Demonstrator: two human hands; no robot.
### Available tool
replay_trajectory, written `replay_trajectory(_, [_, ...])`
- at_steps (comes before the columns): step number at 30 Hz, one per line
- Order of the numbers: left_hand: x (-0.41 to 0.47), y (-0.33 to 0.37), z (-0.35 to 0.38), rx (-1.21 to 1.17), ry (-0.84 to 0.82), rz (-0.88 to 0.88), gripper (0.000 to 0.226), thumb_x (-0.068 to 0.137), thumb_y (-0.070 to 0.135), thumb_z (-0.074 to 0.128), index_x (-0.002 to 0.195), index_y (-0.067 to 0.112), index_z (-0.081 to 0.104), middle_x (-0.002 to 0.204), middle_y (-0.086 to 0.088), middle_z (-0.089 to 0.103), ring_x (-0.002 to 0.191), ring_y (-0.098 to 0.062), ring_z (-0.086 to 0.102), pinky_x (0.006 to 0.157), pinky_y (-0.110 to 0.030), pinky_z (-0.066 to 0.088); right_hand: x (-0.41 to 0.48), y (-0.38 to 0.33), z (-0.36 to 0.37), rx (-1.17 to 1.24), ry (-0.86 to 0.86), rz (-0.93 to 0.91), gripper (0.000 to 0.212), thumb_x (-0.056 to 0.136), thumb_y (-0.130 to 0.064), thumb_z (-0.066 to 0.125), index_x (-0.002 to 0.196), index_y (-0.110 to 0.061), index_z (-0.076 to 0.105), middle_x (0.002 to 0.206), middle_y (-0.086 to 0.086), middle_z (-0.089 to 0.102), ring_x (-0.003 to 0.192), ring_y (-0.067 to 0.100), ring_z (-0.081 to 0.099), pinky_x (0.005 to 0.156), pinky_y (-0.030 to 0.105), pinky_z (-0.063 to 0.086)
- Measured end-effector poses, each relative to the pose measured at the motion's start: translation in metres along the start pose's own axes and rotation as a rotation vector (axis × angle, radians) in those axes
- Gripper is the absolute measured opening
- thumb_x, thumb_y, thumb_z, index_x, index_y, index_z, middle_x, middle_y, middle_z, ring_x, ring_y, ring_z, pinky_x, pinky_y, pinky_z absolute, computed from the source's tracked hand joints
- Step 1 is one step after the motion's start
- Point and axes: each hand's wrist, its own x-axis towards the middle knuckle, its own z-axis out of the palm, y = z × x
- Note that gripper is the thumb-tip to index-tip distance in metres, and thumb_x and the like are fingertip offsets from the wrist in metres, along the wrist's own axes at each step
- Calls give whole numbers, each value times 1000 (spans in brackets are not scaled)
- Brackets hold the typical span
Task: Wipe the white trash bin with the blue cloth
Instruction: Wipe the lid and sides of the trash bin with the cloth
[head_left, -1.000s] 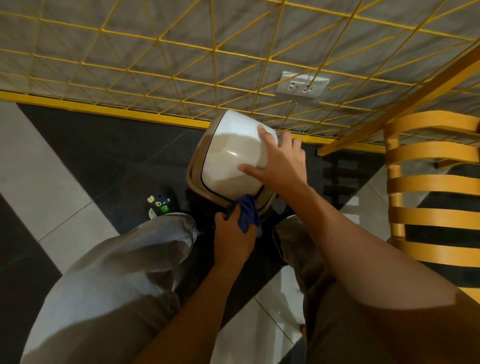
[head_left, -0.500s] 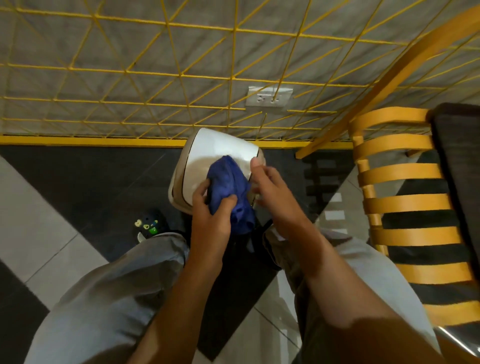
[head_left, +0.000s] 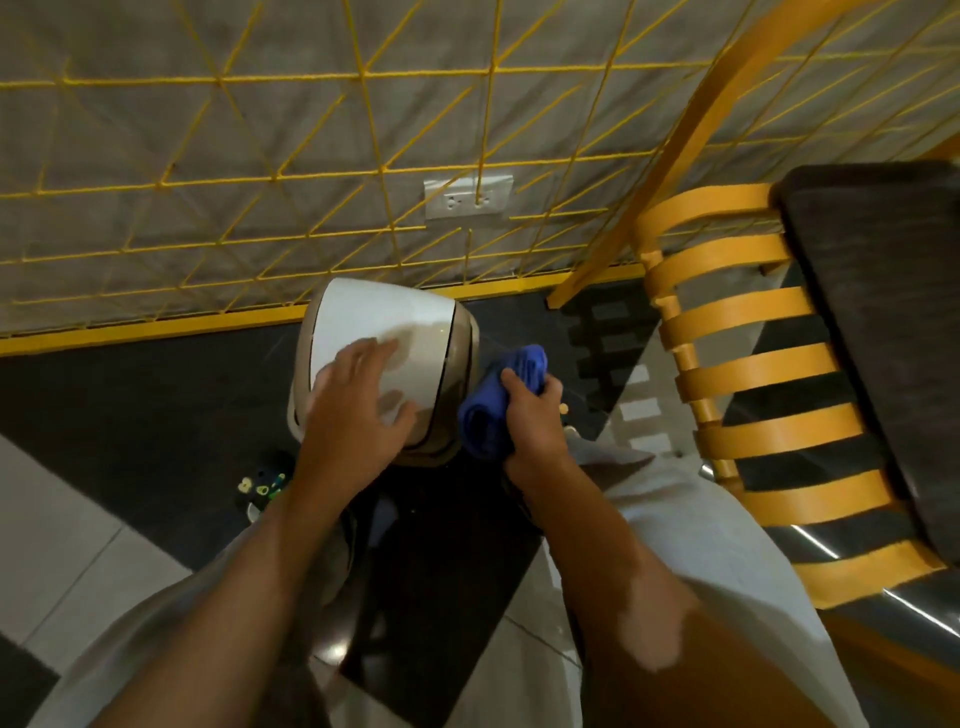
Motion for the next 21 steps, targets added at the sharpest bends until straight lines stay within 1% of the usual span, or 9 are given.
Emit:
replay_trajectory(1, [10,0,1,135,-40,77,69,81,25,66,141,21,33,149,-3,28,135,-23,26,108,-39,22,4,-4,-1,-14,25,-53,33,96,-20,48,128,-17,40,101,3,52,79,10,53,72,25,50])
replay_trajectory(2, [20,1,3,252,-98,140,76,80,30,67,144,22,27,154,-2,19,140,-26,16,111,-44,14,9,-6,0,-35,32,-108,35,97,-20,46,132,-16,40,102,2,53,76,6,52,65,18,48])
replay_trajectory(3, [30,3,6,350,-162,183,83,79,34,68,146,23,20,156,-1,12,142,-27,8,112,-45,9,13,-9,4,-60,28,-163,36,98,-19,45,133,-15,41,108,5,55,81,8,56,67,15,49])
replay_trajectory(5, [48,7,11,503,-233,261,95,76,42,69,148,21,11,157,0,4,143,-27,2,112,-48,5,23,-11,14,-191,9,-294,37,97,-19,45,133,-15,43,122,11,55,104,21,59,88,29,51])
replay_trajectory(7, [62,9,14,587,-248,327,103,70,48,72,148,19,10,157,1,7,143,-28,5,112,-50,7,32,-10,23,-352,-31,-387,39,96,-21,46,135,-15,44,129,14,50,116,26,53,102,41,44])
replay_trajectory(11, [75,0,23,685,-271,336,110,64,56,72,148,18,12,156,3,15,142,-29,12,110,-52,12,52,-14,32,-577,-86,-433,40,97,-24,45,136,-16,44,129,18,42,119,34,46,106,46,37])
replay_trajectory(15, [76,-6,27,635,-207,363,106,61,50,77,146,17,24,153,2,25,140,-32,20,108,-53,15,74,-25,32,-754,-139,-452,39,98,-23,43,137,-18,44,128,19,46,118,36,47,103,39,35])
replay_trajectory(17, [76,-5,26,612,-210,344,105,60,48,78,146,19,25,153,4,25,139,-31,21,108,-51,14,82,-29,33,-796,-146,-450,39,98,-22,43,136,-18,45,127,19,47,117,37,48,101,39,35])
replay_trajectory(21, [76,3,26,606,-235,303,104,65,48,75,148,23,17,155,10,16,141,-25,14,110,-45,8,83,-24,37,-761,-149,-414,36,97,-19,43,132,-18,49,124,18,50,113,38,51,101,45,40])
